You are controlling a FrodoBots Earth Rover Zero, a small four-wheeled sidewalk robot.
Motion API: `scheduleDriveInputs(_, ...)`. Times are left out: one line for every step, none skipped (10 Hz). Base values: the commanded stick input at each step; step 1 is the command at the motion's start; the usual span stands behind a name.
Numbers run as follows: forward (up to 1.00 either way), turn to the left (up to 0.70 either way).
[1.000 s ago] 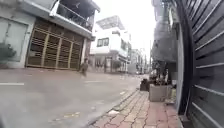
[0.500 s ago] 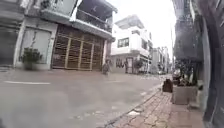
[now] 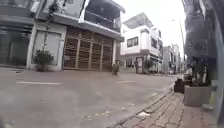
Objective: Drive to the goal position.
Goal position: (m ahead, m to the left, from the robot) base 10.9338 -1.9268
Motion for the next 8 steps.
scheduleDriveInputs(0.69,0.0)
scheduleDriveInputs(0.69,0.0)
scheduleDriveInputs(0.69,0.0)
scheduleDriveInputs(0.69,0.0)
scheduleDriveInputs(0.69,0.0)
scheduleDriveInputs(0.69,0.0)
scheduleDriveInputs(0.69,0.0)
scheduleDriveInputs(0.69,0.0)
